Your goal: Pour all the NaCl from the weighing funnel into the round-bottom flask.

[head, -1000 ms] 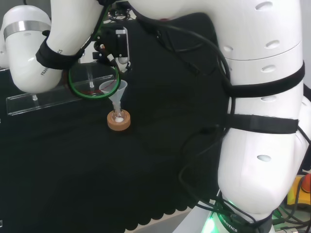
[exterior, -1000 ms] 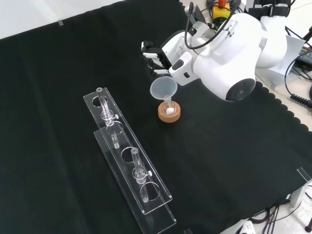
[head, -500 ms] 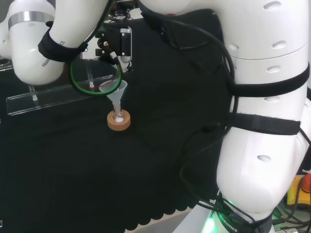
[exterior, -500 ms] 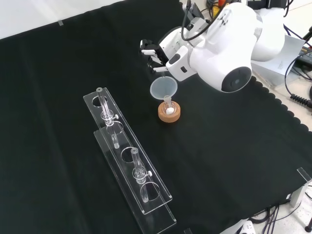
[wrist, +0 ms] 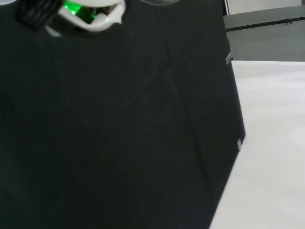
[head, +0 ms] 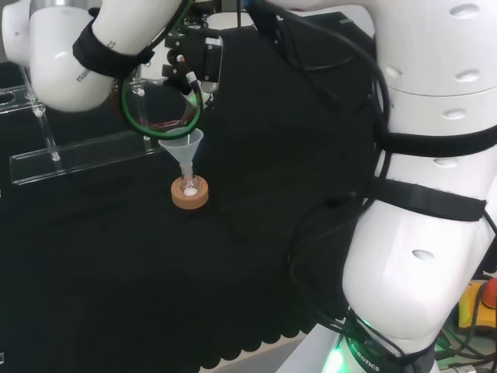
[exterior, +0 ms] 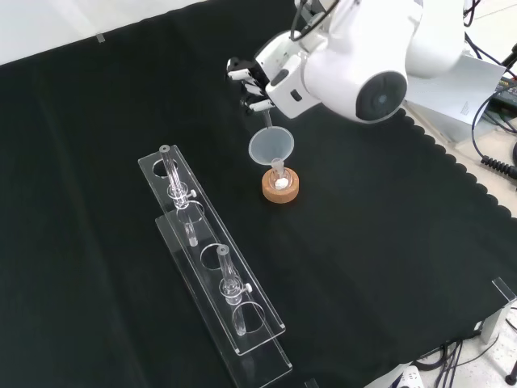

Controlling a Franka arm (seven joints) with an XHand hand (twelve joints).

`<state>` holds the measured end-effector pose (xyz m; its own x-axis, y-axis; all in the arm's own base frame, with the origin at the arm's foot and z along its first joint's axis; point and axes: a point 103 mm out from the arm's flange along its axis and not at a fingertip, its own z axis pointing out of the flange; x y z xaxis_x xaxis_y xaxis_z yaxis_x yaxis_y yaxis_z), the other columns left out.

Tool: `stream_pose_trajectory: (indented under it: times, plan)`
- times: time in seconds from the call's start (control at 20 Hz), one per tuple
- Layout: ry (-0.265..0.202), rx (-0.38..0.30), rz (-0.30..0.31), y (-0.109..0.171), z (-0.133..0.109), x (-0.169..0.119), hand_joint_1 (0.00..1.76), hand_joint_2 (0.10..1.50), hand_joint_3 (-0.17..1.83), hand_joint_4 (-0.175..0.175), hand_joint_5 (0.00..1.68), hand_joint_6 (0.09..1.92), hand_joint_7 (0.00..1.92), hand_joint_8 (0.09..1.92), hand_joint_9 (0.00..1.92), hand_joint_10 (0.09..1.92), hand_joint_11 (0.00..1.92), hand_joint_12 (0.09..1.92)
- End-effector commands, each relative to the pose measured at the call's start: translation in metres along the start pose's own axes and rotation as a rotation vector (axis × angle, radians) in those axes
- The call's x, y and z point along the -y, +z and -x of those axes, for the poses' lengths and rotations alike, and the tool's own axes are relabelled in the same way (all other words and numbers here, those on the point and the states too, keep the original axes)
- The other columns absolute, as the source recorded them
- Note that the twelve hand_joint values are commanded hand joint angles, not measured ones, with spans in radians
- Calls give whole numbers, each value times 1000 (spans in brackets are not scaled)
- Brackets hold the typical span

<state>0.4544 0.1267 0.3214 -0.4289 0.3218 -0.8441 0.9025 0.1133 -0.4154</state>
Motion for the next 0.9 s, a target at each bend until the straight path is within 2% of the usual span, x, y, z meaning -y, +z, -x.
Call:
stream_pose_trajectory:
  times: [0.05,0.55,0.9]
  plan:
    - [-1,-125,20,16,7,2,1121,686,601,175,1280,637,1381,260,1489,87,1054,885]
    - [11,-280,30,43,16,4,1121,686,603,175,1278,641,1382,257,1491,87,1078,880]
    - [26,-447,35,66,24,5,1121,686,603,175,1278,642,1383,255,1492,87,1086,873]
